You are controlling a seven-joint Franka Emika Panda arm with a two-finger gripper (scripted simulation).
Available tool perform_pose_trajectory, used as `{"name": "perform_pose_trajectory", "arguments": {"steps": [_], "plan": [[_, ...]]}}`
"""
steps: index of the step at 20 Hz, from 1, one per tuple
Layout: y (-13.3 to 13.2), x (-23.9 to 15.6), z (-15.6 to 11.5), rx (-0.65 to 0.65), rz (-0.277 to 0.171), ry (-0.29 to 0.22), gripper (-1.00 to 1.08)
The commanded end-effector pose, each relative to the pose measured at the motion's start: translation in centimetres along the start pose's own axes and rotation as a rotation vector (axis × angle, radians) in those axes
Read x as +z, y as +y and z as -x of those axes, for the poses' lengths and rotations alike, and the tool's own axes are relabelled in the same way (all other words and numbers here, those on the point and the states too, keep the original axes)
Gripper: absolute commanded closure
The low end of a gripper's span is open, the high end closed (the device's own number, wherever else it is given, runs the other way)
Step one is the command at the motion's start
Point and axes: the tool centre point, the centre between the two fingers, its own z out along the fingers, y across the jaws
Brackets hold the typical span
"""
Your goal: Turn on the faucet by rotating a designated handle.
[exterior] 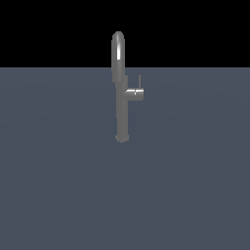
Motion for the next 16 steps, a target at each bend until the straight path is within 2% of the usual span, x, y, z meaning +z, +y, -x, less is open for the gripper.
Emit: {"name": "perform_pose_trajectory", "arguments": {"steps": [1,9,16], "plan": [[0.0,0.0,0.0,0.000,0.000,0.000,1.08],[-0.1,-0.1,-0.8,0.022,-0.022,-0.020,1.08],[-0.4,-0.1,-2.9,0.078,-0.078,-0.073,1.08]]}}
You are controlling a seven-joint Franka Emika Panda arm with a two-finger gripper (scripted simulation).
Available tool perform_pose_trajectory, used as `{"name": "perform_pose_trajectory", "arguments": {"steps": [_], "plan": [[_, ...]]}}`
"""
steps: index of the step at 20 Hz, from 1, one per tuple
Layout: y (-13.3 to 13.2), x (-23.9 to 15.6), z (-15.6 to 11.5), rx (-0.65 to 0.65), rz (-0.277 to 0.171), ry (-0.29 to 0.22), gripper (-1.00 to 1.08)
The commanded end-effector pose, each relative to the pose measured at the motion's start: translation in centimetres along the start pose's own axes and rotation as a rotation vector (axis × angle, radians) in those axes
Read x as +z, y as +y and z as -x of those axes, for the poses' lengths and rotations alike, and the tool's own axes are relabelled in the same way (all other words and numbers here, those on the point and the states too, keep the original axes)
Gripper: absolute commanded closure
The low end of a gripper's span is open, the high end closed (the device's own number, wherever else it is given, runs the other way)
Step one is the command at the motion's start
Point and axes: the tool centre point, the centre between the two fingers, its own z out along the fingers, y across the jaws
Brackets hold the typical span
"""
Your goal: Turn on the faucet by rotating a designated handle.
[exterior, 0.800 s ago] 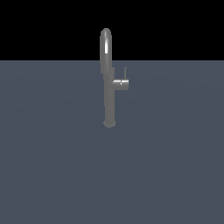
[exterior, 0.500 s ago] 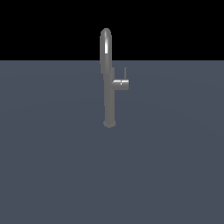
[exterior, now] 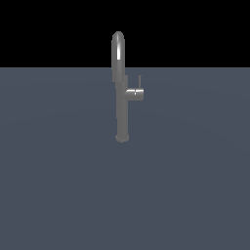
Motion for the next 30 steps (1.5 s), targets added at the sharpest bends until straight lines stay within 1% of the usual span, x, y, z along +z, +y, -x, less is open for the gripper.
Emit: {"name": "perform_pose_trajectory", "arguments": {"steps": [1,5,14,22,30], "plan": [[-0.2,0.0,-1.0,0.026,-0.025,-0.024,1.08],[-0.4,-0.1,-2.9,0.078,-0.077,-0.073,1.08],[-0.6,0.1,-8.1,0.214,-0.213,-0.200,1.08],[-0.2,0.9,-12.9,0.342,-0.342,-0.319,1.08],[0.7,2.3,-17.6,0.475,-0.479,-0.445,1.08]]}}
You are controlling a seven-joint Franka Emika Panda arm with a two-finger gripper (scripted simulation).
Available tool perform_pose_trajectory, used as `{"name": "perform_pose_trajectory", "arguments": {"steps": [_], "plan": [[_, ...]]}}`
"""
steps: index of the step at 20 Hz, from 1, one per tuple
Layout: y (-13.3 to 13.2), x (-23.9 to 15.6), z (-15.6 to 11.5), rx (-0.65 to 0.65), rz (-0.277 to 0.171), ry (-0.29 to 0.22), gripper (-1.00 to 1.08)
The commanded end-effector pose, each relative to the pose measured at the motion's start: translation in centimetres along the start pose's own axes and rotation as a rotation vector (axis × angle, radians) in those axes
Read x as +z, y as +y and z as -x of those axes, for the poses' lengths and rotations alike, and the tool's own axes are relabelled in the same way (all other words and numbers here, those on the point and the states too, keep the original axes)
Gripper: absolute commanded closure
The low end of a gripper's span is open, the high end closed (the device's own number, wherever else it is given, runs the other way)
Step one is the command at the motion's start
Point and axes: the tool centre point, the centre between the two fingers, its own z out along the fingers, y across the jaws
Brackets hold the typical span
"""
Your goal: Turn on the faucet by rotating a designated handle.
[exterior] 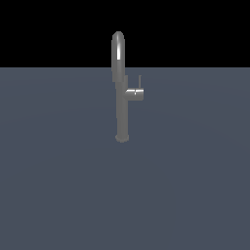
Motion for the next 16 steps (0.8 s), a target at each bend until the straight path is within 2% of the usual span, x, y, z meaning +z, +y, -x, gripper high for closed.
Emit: {"name": "perform_pose_trajectory", "arguments": {"steps": [1,16], "plan": [[-0.3,-0.2,-1.6,0.043,-0.044,-0.041,1.08],[-0.2,0.5,-12.5,0.330,-0.342,-0.315,1.08]]}}
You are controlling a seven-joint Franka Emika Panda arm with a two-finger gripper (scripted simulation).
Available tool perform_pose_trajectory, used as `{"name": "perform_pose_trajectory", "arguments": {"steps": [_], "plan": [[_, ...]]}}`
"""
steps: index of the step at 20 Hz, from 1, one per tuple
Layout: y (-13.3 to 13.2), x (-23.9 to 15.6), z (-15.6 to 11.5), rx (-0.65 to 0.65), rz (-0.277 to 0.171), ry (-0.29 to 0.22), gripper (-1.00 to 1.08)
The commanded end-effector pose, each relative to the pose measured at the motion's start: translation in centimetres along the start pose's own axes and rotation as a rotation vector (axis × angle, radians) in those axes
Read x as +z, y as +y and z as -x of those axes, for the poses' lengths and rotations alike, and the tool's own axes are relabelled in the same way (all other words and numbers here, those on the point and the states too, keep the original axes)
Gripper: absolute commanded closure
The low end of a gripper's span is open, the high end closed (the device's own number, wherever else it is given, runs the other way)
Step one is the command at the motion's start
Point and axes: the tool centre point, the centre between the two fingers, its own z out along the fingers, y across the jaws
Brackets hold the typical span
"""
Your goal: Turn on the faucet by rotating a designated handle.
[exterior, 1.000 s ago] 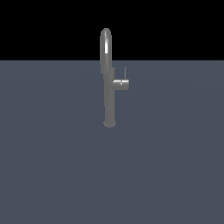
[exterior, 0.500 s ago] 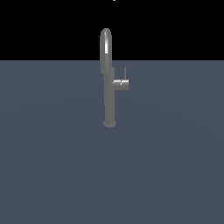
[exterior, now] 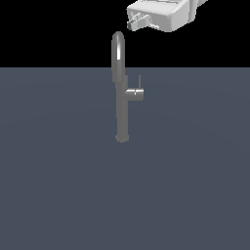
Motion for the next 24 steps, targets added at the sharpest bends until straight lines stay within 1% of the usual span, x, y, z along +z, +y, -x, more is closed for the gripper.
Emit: {"name": "perform_pose_trajectory", "arguments": {"steps": [1,10,14,19,24], "plan": [[-0.3,-0.2,-1.9,0.052,-0.054,-0.051,1.08],[-0.5,0.0,-9.2,0.247,-0.255,-0.233,1.08],[-0.3,0.5,-11.9,0.322,-0.331,-0.301,1.08],[0.1,1.2,-14.3,0.389,-0.400,-0.363,1.08],[0.3,1.6,-15.5,0.424,-0.437,-0.396,1.08]]}}
